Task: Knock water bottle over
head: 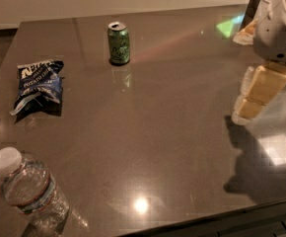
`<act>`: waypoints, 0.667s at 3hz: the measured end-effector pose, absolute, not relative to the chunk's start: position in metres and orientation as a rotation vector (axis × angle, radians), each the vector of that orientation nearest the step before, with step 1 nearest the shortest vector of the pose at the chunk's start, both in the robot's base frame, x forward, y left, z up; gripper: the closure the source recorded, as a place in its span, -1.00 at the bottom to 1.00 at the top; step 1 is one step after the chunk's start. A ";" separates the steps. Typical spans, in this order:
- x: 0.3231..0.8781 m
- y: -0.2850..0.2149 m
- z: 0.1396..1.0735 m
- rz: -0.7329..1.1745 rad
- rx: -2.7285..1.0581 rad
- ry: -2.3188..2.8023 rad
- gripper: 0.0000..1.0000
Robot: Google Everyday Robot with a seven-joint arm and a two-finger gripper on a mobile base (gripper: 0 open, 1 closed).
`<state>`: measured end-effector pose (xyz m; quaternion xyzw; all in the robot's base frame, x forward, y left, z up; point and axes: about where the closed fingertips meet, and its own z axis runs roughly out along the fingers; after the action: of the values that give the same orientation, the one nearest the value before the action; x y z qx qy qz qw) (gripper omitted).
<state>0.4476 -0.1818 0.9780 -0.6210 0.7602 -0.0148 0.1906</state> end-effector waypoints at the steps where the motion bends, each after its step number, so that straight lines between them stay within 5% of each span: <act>1: 0.447 -0.144 0.973 0.057 -1.783 2.024 -1.00; 2: 0.441 -0.101 0.963 0.190 -1.817 1.914 -1.00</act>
Offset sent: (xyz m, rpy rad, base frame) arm -0.0131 0.1284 -0.0290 0.3043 0.0304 0.2808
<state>0.4414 -0.1014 0.9633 -0.6656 0.7013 0.0697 0.2454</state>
